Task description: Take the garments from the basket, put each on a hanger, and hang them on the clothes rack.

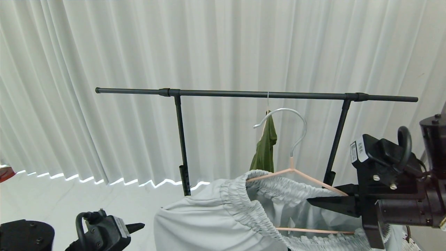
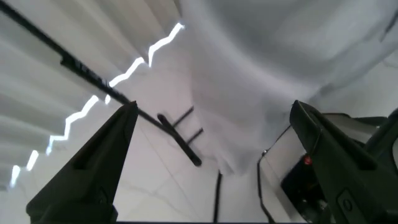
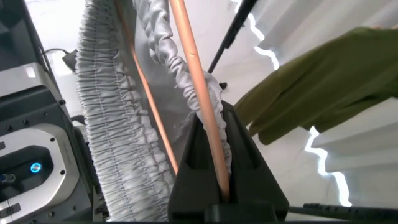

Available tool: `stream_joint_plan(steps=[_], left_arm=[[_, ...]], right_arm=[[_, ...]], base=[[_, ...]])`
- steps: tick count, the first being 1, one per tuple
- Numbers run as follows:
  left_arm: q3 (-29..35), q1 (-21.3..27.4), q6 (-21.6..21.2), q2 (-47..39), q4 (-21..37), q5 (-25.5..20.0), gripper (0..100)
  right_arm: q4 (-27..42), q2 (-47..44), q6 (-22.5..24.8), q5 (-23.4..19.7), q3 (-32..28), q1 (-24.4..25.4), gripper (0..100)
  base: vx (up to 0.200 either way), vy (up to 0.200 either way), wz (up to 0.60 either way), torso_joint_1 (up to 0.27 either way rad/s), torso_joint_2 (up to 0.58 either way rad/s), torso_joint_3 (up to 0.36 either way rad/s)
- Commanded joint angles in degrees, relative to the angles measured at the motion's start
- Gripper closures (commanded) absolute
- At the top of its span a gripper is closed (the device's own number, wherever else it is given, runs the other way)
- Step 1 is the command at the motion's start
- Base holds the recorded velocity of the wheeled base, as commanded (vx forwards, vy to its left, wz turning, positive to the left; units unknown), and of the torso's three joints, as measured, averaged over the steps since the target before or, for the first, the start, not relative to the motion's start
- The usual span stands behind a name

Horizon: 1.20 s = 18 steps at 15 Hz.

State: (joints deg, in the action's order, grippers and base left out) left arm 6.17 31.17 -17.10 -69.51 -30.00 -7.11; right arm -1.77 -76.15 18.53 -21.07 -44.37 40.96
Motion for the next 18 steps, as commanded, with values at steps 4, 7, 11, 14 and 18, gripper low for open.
stream_joint_plan(steps=[4,7,11,14,18], left_arm=[[3.7,-4.1,2.8,-9.0,-0.1,-0.3,0],[3.4,-5.0,2.8,-8.7,-0.1,-1.5,0],[3.2,-7.2,2.9,-9.1,-0.1,-1.4,100],[2.9,-13.7,2.4,-9.1,-0.1,-1.3,100],[2.6,-16.4,2.2,-10.9,-0.1,-1.0,100]], right_arm=[[0.9,2.0,0.0,0.2,0.2,0.3,100],[0.9,2.2,0.0,0.3,0.2,-0.1,100],[0.9,2.7,-0.1,0.5,0.3,-0.7,100],[0.7,2.7,0.0,0.4,0.5,-3.8,100],[0.6,2.9,-0.1,0.4,0.3,-6.4,100]], base=[[0.0,0.0,0.0,0.0,0.0,0.0],[0.0,0.0,0.0,0.0,0.0,0.0],[0.0,0.0,0.0,0.0,0.0,0.0],[0.0,0.0,0.0,0.0,0.0,0.0],[0.0,0.0,0.0,0.0,0.0,0.0]])
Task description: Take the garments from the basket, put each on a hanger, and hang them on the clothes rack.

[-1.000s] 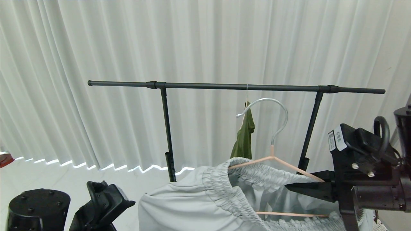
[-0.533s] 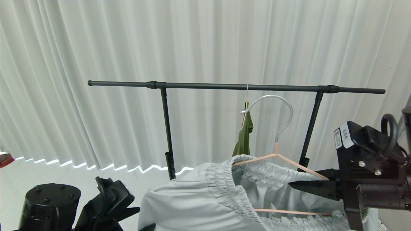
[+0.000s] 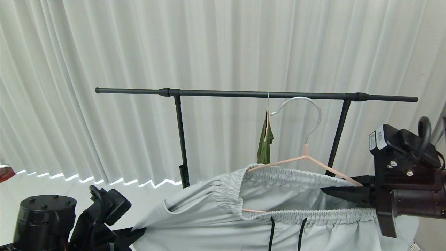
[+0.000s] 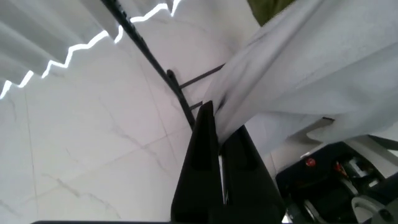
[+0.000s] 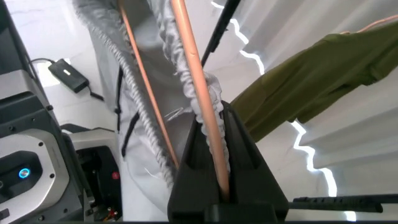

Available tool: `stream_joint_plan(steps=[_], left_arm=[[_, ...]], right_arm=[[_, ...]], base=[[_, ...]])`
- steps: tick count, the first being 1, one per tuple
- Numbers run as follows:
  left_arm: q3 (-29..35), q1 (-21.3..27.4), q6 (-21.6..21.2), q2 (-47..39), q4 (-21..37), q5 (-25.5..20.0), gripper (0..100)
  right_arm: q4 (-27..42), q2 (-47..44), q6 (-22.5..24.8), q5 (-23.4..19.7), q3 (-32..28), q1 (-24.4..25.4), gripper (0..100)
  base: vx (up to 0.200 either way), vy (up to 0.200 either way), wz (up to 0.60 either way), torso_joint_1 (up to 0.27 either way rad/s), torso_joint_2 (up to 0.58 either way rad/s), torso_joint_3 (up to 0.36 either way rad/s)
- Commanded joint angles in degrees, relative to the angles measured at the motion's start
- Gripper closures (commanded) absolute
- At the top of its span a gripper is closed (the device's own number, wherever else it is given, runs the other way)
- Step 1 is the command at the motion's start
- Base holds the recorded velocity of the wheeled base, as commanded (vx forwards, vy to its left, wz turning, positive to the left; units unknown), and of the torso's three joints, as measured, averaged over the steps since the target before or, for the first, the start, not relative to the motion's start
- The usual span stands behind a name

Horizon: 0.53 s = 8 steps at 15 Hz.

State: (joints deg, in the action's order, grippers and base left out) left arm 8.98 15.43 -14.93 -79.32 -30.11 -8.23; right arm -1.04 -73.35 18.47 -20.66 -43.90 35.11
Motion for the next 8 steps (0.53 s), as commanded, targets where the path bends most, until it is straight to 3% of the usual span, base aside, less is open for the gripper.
stream_joint_plan(steps=[1,8], left_arm=[[-0.3,-0.7,0.0,-1.6,0.1,0.1,100],[-1.4,-0.7,-2.5,-2.2,0.1,0.5,100]], right_arm=[[-0.2,0.1,0.0,0.0,-0.1,-0.6,100],[-0.2,0.0,-0.3,0.1,0.0,-0.7,100]], base=[[0.0,0.0,0.0,0.0,0.0,0.0],[0.0,0.0,0.0,0.0,0.0,0.0]])
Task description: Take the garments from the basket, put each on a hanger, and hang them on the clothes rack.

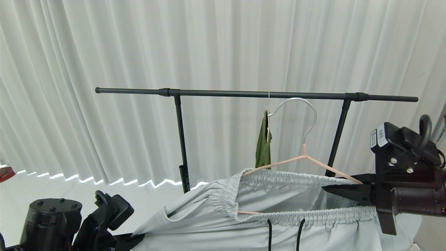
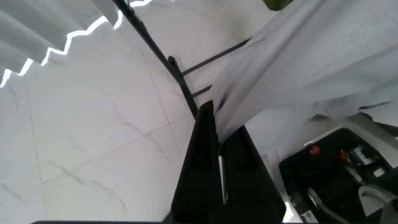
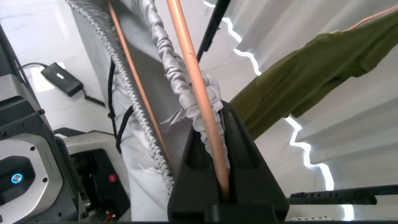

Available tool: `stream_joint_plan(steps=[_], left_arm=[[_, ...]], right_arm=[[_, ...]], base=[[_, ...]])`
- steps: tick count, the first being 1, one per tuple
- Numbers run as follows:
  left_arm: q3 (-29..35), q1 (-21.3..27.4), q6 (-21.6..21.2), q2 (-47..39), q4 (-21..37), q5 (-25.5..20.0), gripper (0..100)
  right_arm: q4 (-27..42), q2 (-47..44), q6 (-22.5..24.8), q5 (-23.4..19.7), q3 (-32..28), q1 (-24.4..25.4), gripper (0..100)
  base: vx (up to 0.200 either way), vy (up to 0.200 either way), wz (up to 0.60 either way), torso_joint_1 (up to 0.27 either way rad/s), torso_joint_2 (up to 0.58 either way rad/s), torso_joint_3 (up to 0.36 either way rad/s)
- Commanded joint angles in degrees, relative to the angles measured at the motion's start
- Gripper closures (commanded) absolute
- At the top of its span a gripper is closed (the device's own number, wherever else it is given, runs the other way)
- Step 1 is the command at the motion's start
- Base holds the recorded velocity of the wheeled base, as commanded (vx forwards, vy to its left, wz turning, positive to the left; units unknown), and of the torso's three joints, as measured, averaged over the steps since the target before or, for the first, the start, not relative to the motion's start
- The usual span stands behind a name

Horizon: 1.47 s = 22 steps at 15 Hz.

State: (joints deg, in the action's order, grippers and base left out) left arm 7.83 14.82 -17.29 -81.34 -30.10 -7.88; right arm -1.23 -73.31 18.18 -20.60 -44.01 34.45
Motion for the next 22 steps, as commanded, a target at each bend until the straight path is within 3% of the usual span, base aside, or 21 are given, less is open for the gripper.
stream_joint_plan(steps=[1,8,9,12,15,17,20,22], left_arm=[[-0.7,-0.1,-0.8,0.2,0.0,0.1,100],[-1.1,1.0,-0.7,5.3,0.0,-1.2,100],[-1.1,1.3,-0.7,5.7,0.0,-1.8,0],[0.0,1.5,-0.3,10.1,0.0,-3.9,0],[2.0,0.9,1.4,10.8,0.0,-3.6,0],[3.0,-1.0,1.5,10.8,-0.2,-3.2,0],[2.9,-1.6,1.5,10.7,-0.2,-3.2,0],[3.1,-1.6,1.2,10.3,-0.2,-3.2,0]], right_arm=[[-0.1,-0.1,0.0,0.0,0.0,0.0,100],[-0.1,-0.2,-0.7,1.4,0.0,-0.5,100],[-0.1,-0.2,-0.8,1.4,0.1,-0.6,100],[0.4,0.1,-2.0,4.8,0.3,-5.4,100],[4.5,1.6,-8.4,12.3,0.2,-7.2,100],[11.3,5.2,-14.0,18.2,1.0,-11.0,100],[19.9,9.5,-14.1,22.2,2.5,-18.5,100],[23.3,11.5,-14.0,22.6,4.1,-22.0,100]], base=[[0.0,0.0,0.0,0.0,0.0,0.0],[0.0,0.0,0.0,0.0,0.0,0.0],[0.0,0.0,0.0,0.0,0.0,0.0],[0.0,0.0,0.0,0.0,0.0,0.0],[0.0,0.0,0.0,0.0,0.0,0.0],[0.0,0.0,0.0,0.0,0.0,0.0],[0.0,0.0,0.0,0.0,0.0,0.0],[0.0,0.0,0.0,0.0,0.0,0.0]])
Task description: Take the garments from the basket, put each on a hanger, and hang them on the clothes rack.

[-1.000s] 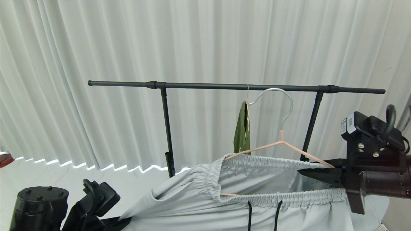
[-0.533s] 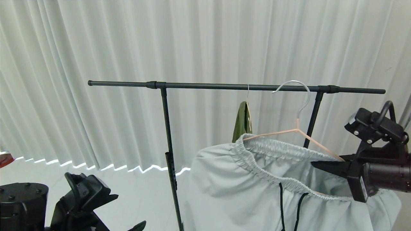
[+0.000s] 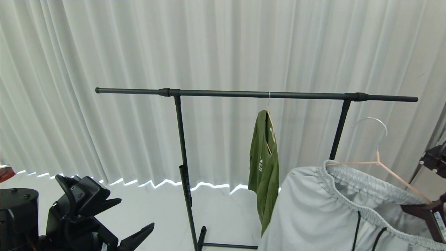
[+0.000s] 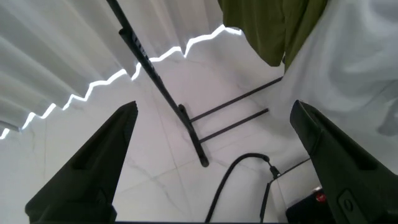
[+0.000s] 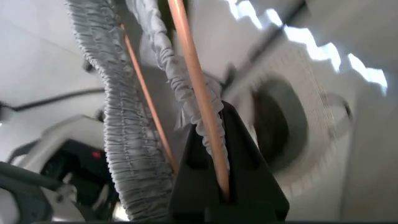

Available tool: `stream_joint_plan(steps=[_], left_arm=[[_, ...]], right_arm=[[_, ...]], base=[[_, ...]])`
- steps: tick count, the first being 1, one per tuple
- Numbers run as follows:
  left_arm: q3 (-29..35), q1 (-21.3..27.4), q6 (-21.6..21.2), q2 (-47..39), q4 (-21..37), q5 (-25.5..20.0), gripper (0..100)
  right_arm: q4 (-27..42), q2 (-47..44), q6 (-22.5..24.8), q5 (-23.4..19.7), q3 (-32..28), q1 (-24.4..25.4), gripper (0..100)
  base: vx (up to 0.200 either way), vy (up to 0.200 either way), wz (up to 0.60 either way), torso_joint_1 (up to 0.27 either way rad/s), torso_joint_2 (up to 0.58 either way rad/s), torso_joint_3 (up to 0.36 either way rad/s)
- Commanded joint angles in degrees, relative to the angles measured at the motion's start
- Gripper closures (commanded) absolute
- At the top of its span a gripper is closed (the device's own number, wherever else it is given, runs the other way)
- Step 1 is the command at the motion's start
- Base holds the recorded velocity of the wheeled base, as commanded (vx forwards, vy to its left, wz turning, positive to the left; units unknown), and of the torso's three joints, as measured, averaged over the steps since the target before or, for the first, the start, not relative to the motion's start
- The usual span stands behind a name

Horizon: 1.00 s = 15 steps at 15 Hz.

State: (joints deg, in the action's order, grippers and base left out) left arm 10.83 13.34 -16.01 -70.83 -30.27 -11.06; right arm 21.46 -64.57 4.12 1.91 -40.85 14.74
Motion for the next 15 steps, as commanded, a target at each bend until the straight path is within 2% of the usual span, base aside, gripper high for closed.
stream_joint_plan(steps=[1,3,6,11,14,15], left_arm=[[0.1,-0.1,-0.1,-0.2,-0.1,0.1,0],[0.1,-0.4,-0.1,0.0,-0.1,0.2,0],[0.2,-0.5,-0.1,0.2,-0.1,2.0,0],[0.2,0.1,0.2,0.6,-0.1,2.0,0],[0.2,0.1,0.2,1.0,-0.1,2.0,0],[0.3,0.1,0.2,1.0,-0.1,2.0,0]], right_arm=[[1.1,3.7,0.0,1.4,2.7,-4.8,100],[0.1,3.2,-0.4,3.3,3.1,-7.6,100],[-8.4,-0.5,-0.6,2.8,2.3,-10.6,100],[-10.6,-7.2,-0.5,1.7,-5.4,-10.9,100],[-10.7,-8.9,-0.5,1.2,-6.7,-10.9,100],[-12.9,-9.8,-0.5,1.1,-6.6,-10.9,100]], base=[[0.0,0.0,0.0,0.0,0.0,0.0],[0.0,0.0,0.0,0.0,0.0,0.0],[0.0,0.0,0.0,0.0,0.0,0.0],[0.2,0.0,0.0,-0.001,0.0,0.004],[0.2,0.0,0.0,0.009,0.01,0.002],[0.2,0.0,0.0,0.002,0.0,0.002]])
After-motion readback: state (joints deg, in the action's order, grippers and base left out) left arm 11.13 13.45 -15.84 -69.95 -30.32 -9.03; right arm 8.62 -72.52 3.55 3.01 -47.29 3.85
